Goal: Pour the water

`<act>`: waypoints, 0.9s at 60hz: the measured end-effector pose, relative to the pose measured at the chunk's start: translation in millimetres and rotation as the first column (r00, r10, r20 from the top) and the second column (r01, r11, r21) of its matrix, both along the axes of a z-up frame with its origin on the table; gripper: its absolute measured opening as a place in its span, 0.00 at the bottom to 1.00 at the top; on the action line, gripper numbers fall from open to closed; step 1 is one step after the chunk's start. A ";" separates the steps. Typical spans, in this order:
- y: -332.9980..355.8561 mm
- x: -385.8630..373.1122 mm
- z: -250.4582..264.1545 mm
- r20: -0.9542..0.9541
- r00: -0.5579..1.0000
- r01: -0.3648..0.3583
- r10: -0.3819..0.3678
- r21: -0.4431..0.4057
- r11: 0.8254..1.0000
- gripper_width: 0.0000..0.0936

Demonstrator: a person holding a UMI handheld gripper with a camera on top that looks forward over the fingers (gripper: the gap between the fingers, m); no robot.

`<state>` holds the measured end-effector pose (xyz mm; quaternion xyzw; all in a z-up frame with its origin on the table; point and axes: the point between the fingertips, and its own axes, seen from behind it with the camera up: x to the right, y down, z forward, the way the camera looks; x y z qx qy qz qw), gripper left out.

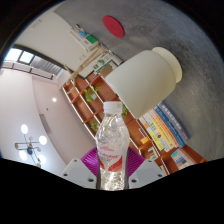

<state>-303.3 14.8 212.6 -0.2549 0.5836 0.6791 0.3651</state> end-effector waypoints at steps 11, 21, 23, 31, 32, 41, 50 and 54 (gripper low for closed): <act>2.0 0.5 -9.8 0.021 1.000 -0.015 0.016 -0.028 1.000 0.37; 3.7 -14.5 11.2 0.234 0.971 -0.041 0.043 -0.012 0.999 0.37; 1.8 -18.4 20.0 0.344 0.938 -0.043 0.040 0.002 0.999 0.37; 6.1 -18.4 33.5 0.838 0.542 0.003 0.061 -0.074 0.997 0.39; 5.3 -12.2 33.6 0.878 0.476 0.027 0.050 -0.072 0.997 0.39; 3.8 50.6 45.8 0.988 -0.089 0.252 0.123 -0.097 0.963 0.39; 1.7 147.5 34.2 0.859 -0.411 0.503 0.305 -0.066 0.862 0.38; -1.1 191.1 17.0 0.793 -0.461 0.594 0.399 -0.058 0.803 0.38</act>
